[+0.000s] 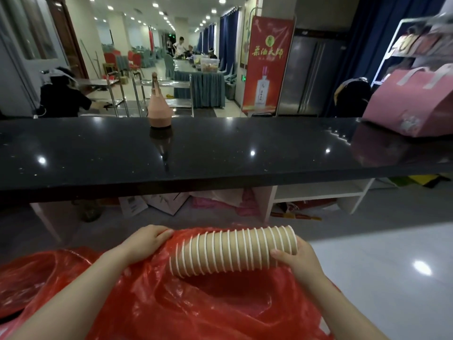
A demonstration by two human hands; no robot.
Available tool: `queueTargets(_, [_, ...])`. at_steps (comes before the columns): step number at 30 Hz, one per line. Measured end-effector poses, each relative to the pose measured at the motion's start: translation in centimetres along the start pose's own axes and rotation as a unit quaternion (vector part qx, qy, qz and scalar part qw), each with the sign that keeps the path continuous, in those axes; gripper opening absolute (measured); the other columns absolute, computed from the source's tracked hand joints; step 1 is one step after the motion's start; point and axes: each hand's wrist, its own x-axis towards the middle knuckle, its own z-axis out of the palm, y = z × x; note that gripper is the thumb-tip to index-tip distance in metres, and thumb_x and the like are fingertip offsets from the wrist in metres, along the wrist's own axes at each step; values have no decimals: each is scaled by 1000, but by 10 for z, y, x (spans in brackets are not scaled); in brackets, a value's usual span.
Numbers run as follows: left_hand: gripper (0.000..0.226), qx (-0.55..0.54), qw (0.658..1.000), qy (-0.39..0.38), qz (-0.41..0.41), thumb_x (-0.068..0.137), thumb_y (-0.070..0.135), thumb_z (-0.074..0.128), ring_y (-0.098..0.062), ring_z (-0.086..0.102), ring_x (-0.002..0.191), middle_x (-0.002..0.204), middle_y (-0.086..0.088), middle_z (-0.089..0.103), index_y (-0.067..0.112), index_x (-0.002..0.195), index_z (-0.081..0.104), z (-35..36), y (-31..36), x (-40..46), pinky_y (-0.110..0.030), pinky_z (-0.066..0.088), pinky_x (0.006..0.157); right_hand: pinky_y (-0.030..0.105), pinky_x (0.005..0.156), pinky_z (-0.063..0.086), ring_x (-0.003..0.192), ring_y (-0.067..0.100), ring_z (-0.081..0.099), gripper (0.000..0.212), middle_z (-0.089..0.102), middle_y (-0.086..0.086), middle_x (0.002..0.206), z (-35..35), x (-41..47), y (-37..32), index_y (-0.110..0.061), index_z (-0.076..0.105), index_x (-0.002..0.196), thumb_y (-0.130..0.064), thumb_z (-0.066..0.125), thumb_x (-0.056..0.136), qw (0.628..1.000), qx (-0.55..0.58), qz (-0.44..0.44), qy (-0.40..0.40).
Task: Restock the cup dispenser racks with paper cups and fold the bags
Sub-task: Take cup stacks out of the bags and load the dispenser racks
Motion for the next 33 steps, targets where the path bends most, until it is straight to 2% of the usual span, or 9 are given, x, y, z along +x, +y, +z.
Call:
queueTargets(6, [23, 133, 988, 63, -44, 97, 38, 46, -13, 61, 97, 107, 6, 68, 30, 102, 66, -9, -14, 11, -27, 45, 79, 29, 56, 53, 71, 25, 70, 36, 73, 14, 82, -41, 0, 11, -11, 68, 98, 1, 77, 65, 997, 80, 21, 3])
queueTargets(12, [21, 146, 976, 94, -131, 94, 38, 52, -20, 61, 104, 113, 2, 67, 29, 109, 65, -15, -27, -3, -29, 43, 75, 52, 78, 48, 81, 39, 61, 36, 70, 21, 87, -79, -2, 30, -8, 67, 97, -4, 74, 62, 989, 128, 25, 65])
queueTargets(16, [38, 12, 988, 143, -66, 89, 32, 64, -19, 59, 109, 120, 1, 63, 19, 124, 60, -13, -2, -11, -28, 43, 83, 36, 73, 55, 81, 30, 66, 39, 72, 13, 89, -97, -6, 37, -11, 66, 98, -9, 71, 60, 981, 169, 32, 93])
queueTargets(19, [37, -75, 981, 174, -27, 92, 24, 59, -17, 55, 115, 129, -1, 59, 26, 128, 55, -20, 33, -18, -30, 42, 93, 26, 65, 58, 85, 21, 70, 39, 74, 7, 94, -108, -9, 38, -11, 65, 102, -7, 68, 63, 972, 216, 31, 92])
queueTargets(23, [50, 17, 958, 285, 37, 97, 28, 48, -17, 24, 143, 147, 5, 36, 22, 145, 37, -19, 82, -29, -35, 14, 115, 30, 69, 59, 90, 27, 69, 43, 73, 12, 99, -122, -9, 36, -3, 63, 109, -4, 65, 66, 964, 256, 25, 73])
queueTargets(25, [51, 18, 946, 318, 55, 98, 38, 33, -18, 24, 143, 146, -1, 42, 17, 143, 42, -13, 109, -38, -34, 10, 116, 35, 76, 58, 95, 29, 67, 46, 71, 16, 105, -130, -8, 33, 0, 60, 113, -3, 63, 68, 959, 275, 28, 64])
queueTargets(29, [65, -75, 948, 309, -9, 93, 51, 28, -41, 44, 128, 130, -24, 55, 3, 125, 58, -1, 143, -46, -50, 29, 108, 37, 81, 53, 98, 31, 64, 36, 67, 18, 109, -144, -6, 24, -1, 59, 115, 4, 56, 79, 951, 305, 32, 44])
queueTargets(31, [65, -181, 934, 307, -42, 85, 61, 30, -38, 52, 119, 125, -19, 59, 12, 116, 62, 3, 152, -56, -54, 39, 102, 40, 83, 50, 98, 32, 63, 34, 67, 18, 109, -146, -7, 24, -1, 59, 114, 6, 54, 82, 947, 317, 40, 23])
queueTargets(33, [41, -292, 894, 338, -38, 89, 57, 39, -27, 59, 110, 113, -5, 65, 28, 108, 60, 7, 157, -65, -44, 47, 92, 42, 82, 49, 98, 34, 62, 39, 66, 21, 110, -145, -8, 27, 1, 57, 117, 4, 57, 78, 940, 334, 61, 4])
